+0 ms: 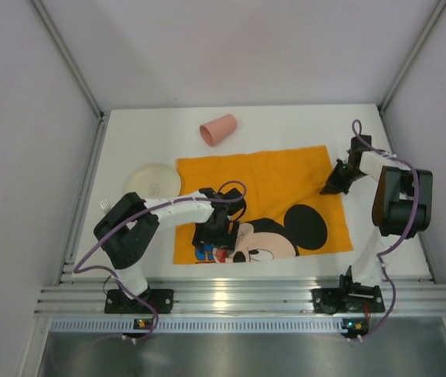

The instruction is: Set the dinner table for one person

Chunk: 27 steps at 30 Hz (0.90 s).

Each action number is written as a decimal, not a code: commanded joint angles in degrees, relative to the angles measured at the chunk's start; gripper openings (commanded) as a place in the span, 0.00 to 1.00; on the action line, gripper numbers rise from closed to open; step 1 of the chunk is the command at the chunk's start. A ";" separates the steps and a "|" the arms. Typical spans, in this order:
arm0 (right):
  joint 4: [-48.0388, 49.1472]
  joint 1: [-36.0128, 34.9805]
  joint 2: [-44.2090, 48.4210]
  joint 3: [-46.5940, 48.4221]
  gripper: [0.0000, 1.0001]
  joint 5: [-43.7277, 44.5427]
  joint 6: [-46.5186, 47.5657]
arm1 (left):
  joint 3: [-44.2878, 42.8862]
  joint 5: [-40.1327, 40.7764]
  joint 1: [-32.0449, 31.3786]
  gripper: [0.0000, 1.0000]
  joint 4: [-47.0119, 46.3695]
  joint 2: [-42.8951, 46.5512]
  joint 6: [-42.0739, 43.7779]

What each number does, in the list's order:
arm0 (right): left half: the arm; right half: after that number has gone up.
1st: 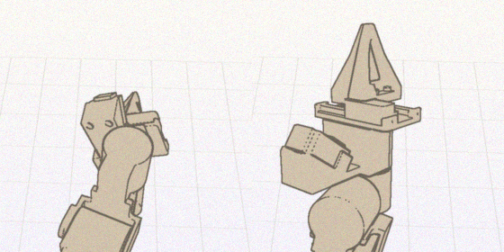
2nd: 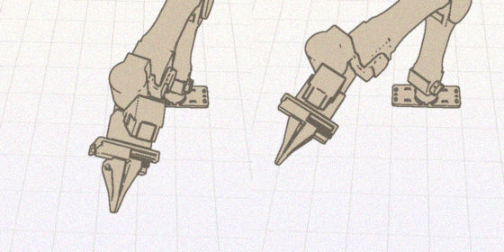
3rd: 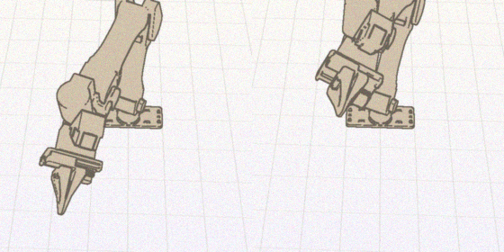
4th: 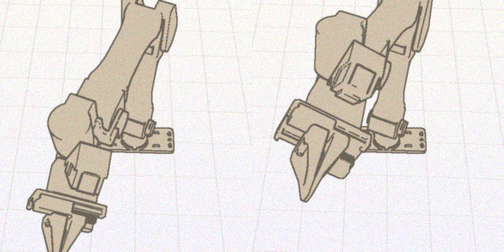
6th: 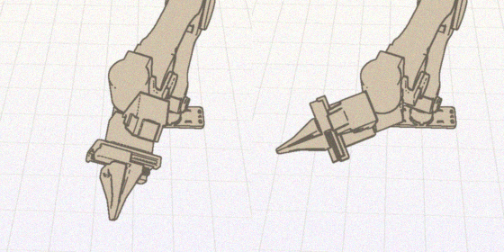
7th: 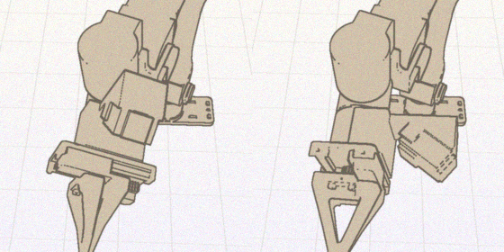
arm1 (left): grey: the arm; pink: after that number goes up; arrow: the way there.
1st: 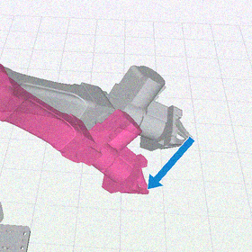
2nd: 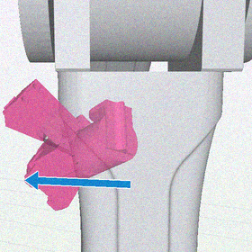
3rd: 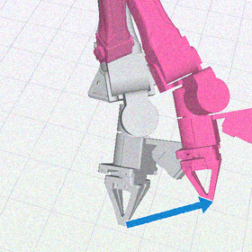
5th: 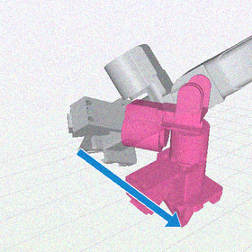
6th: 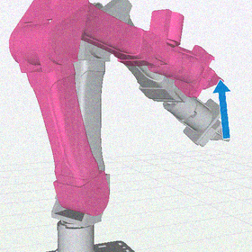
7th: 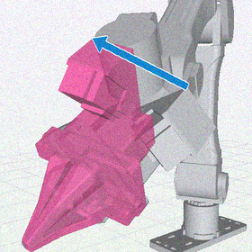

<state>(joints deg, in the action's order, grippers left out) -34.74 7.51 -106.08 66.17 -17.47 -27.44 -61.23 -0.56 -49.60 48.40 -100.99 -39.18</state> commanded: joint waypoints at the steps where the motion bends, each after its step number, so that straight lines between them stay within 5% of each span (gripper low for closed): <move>1: 0.55 -0.56 -3.16 4.40 0.00 6.57 1.43 | 1.29 0.03 -2.77 0.85 0.55 -0.52 -3.97; 11: -1.20 -0.74 3.86 -6.66 0.00 8.42 -1.12 | -12.14 11.89 -1.46 0.88 12.75 -1.31 -0.03; 17: -5.59 -0.74 4.57 -5.35 0.00 10.26 0.46 | -22.52 14.44 2.31 0.88 17.51 -1.50 3.40; 22: -7.44 -0.65 4.74 -3.51 0.00 11.06 1.78 | -26.22 15.50 12.76 0.89 19.98 3.24 5.16; 27: -11.31 -1.18 8.78 -2.54 0.00 9.39 1.78 | -19.20 13.92 28.58 0.89 16.38 12.65 8.32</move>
<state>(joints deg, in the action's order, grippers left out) -40.62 7.22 -101.10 62.06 -10.33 -27.11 -83.70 12.86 -28.01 62.78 -95.61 -33.80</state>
